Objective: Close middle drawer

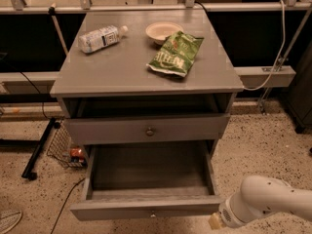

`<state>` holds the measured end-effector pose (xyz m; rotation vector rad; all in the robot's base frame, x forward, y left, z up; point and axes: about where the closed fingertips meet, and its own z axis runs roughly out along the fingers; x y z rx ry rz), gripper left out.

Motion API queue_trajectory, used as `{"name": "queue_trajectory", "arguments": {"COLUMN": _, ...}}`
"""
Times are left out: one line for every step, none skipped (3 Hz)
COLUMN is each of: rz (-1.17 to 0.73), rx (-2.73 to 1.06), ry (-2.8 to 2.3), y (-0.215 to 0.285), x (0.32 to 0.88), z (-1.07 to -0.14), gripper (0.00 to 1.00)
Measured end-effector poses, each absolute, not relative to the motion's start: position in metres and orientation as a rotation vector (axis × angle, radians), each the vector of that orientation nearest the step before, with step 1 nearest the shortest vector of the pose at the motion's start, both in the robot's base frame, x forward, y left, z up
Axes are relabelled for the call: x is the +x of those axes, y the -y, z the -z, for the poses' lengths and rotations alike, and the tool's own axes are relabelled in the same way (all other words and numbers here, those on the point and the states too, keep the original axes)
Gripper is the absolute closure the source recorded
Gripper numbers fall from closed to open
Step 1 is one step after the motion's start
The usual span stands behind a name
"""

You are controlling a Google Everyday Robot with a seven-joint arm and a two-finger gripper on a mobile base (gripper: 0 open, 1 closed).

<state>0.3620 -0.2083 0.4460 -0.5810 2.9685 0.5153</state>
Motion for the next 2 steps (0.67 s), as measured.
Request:
{"name": "queue_trajectory", "arguments": {"rz": -0.518, "rx": -0.596, "ry": -2.936, "y": 0.202, "x": 0.370, "z": -0.430, "gripper": 1.00}}
{"name": "queue_trajectory", "arguments": {"rz": -0.528, "rx": -0.587, "ry": -2.881, "y": 0.199, "x": 0.384, "z": -0.418, "gripper": 1.00}}
